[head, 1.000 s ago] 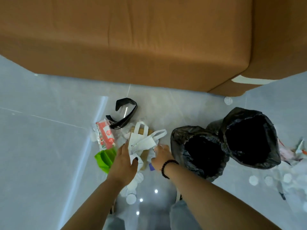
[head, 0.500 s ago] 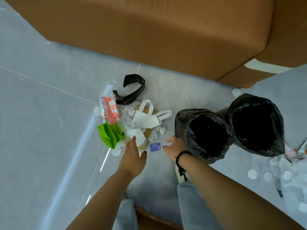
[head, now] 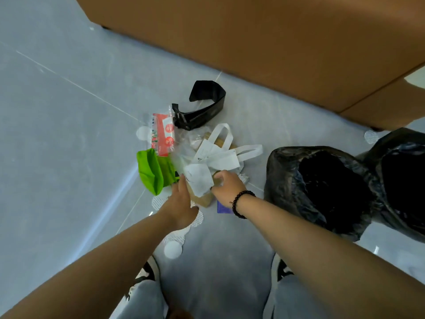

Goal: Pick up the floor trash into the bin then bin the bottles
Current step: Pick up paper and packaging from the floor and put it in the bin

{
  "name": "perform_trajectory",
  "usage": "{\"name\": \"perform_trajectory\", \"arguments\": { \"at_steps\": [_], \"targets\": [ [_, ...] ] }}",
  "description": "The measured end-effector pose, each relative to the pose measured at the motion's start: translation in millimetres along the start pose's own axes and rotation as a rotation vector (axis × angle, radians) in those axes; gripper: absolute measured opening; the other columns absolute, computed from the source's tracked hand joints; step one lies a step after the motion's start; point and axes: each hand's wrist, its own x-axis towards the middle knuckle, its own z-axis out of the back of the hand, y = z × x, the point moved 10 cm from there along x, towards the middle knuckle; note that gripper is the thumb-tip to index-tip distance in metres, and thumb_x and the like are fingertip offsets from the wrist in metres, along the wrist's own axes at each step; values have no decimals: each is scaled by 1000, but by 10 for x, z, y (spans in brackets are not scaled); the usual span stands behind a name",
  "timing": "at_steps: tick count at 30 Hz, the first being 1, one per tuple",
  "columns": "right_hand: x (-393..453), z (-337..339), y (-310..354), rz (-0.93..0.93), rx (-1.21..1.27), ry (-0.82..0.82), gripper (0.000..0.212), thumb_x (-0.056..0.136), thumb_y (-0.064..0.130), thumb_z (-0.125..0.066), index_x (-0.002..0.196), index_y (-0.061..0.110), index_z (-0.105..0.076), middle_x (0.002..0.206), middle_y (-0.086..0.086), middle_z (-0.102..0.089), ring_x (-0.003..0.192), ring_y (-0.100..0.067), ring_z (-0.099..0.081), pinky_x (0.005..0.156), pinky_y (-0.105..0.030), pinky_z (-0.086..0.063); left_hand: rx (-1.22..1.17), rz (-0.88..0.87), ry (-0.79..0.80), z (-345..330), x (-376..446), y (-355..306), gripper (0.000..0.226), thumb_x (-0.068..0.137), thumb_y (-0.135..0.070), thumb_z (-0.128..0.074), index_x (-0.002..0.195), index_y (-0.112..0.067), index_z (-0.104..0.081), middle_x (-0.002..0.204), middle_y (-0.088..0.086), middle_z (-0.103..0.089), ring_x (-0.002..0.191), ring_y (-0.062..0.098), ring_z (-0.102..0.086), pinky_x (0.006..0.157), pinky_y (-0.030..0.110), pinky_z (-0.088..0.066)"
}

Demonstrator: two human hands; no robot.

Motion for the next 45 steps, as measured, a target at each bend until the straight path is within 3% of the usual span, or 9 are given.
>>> {"name": "perform_trajectory", "arguments": {
  "at_steps": [4,9,15,21,25,29,34,39,45],
  "targets": [
    [434,-186,-271,-52,75,50,5,81,8,-57,80,8,-62,71,-2,-54,79,-24,-55,70,-30,-46,68,167,32,54,534,158,120,83,-25,-73,144,-6,28,156,23,6,144,39,-13,113,39,-22],
    [817,-329,-388,-75,88,115,9,84,15,-57,90,8,-56,83,-7,-55,76,-23,-53,62,-25,-44,188,244,72,13,1024,254,131,74,-25,-81,146,-17,29,157,21,-9,137,40,-32,103,43,-43],
    [836,-236,-171,-40,24,200,11,90,17,-56,98,12,-51,92,-11,-57,97,-31,-61,87,-37,-53,310,161,162,43,1025,4,87,74,-29,-80,138,-10,-25,108,9,-52,81,21,-58,56,26,-52],
    [466,76,104,93,-115,198,17,91,14,-59,76,13,-51,90,-13,-60,91,-29,-63,87,-41,-55,266,80,108,333,657,-311,70,74,-21,-82,129,-6,-41,112,18,-65,82,21,-64,81,36,-58],
    [64,370,261,183,-141,150,13,89,9,-60,78,13,-54,88,-9,-60,92,-29,-61,84,-39,-54,219,-4,64,487,226,-620,58,74,-20,-82,118,-7,-48,86,12,-66,58,11,-60,52,23,-53],
    [-317,703,269,189,15,95,23,90,12,-61,110,3,-55,102,-13,-61,89,-26,-66,82,-39,-57,110,-118,17,618,-253,-1029,57,73,-21,-83,119,-12,-51,111,14,-67,81,18,-65,80,37,-57],
    [-835,1120,396,252,250,26,15,93,12,-55,104,3,-54,104,-12,-58,71,-20,-57,77,-34,-56,-126,-282,-104,804,-870,-1460,34,77,-21,-80,101,-25,-55,98,7,-60,78,20,-56,68,32,-46],
    [-1391,1234,404,337,582,73,19,97,7,-46,112,-1,-54,101,-16,-63,94,-30,-65,81,-38,-56,-265,-318,-338,1009,-1280,-1541,94,77,-36,-77,150,-17,-21,130,-1,-46,108,17,-52,82,27,-46],
    [-1967,1402,410,443,882,96,15,99,6,-43,99,-4,-54,77,-12,-58,86,-30,-65,80,-38,-55,-384,-566,-520,1066,-1836,-1876,87,76,-28,-79,144,-18,-27,123,-7,-47,103,9,-54,86,24,-45]
  ]
}}
